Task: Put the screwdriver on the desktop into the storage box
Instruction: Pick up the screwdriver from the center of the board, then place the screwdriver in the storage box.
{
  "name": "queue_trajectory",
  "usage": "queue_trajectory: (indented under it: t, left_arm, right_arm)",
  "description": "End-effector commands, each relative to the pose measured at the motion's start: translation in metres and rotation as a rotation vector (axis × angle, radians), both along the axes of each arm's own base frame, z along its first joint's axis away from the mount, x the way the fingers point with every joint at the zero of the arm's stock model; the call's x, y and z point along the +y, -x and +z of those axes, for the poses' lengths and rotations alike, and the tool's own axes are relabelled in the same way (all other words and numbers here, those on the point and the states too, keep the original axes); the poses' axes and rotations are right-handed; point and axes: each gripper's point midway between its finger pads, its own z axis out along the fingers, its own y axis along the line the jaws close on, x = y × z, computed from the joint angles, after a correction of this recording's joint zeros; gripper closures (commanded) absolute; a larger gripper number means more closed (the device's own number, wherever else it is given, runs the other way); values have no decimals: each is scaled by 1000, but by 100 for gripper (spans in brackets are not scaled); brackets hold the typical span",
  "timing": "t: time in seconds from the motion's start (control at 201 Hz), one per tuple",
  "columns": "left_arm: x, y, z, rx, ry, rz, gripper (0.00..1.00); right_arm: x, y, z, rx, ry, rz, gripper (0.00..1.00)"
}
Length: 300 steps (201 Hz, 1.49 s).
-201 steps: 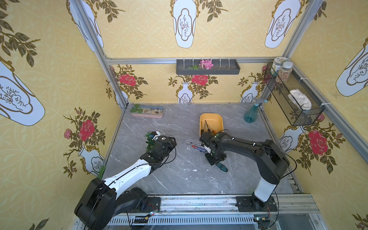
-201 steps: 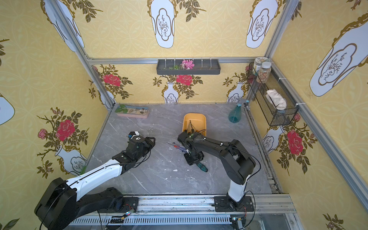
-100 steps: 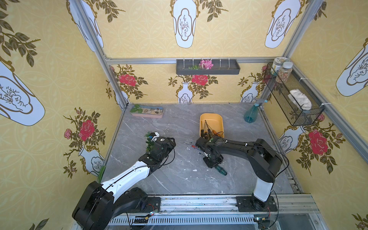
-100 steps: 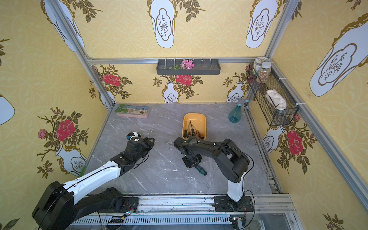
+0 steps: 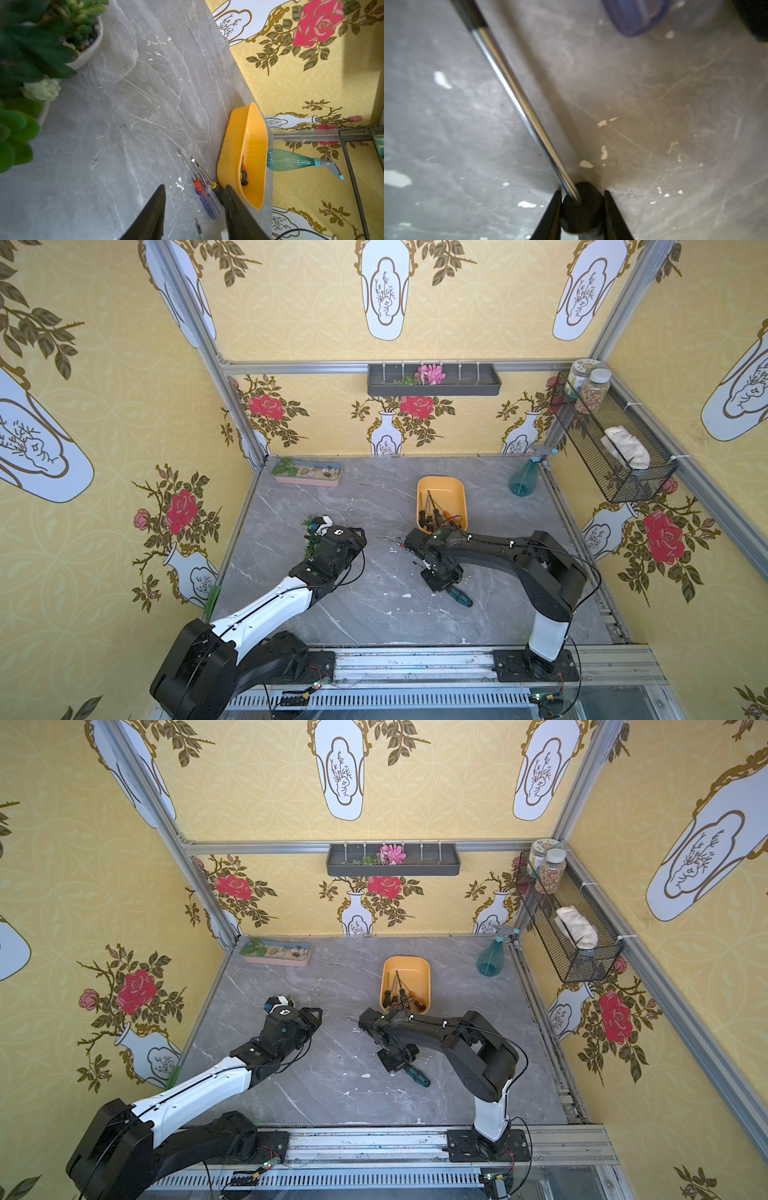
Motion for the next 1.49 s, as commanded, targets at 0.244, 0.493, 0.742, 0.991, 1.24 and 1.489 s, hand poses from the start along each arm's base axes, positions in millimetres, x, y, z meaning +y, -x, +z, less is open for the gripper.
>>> queue_trajectory:
  t: [0.244, 0.493, 0.742, 0.991, 1.24, 1.489]
  left_arm:
    - [5, 4, -1, 2, -2, 13, 52]
    - [5, 3, -2, 0, -9, 12, 52]
    - [-1, -4, -2, 1, -35, -14, 52]
    - [-6, -11, -6, 16, -44, -43, 51]
    - [-15, -16, -13, 42, -30, -71, 51]
    - [-22, -20, -19, 71, -6, -77, 53]
  right_arm:
    - [39, -14, 72, -58, -232, -108, 95]
    - [15, -117, 140, -193, -456, -459, 92]
    - [-29, -213, 145, -278, -482, -684, 92]
    - [-46, -260, 109, -276, -374, -690, 93]
    - [-57, -259, 54, -213, -243, -700, 93]
    - [-55, -257, 43, -193, -224, -697, 52]
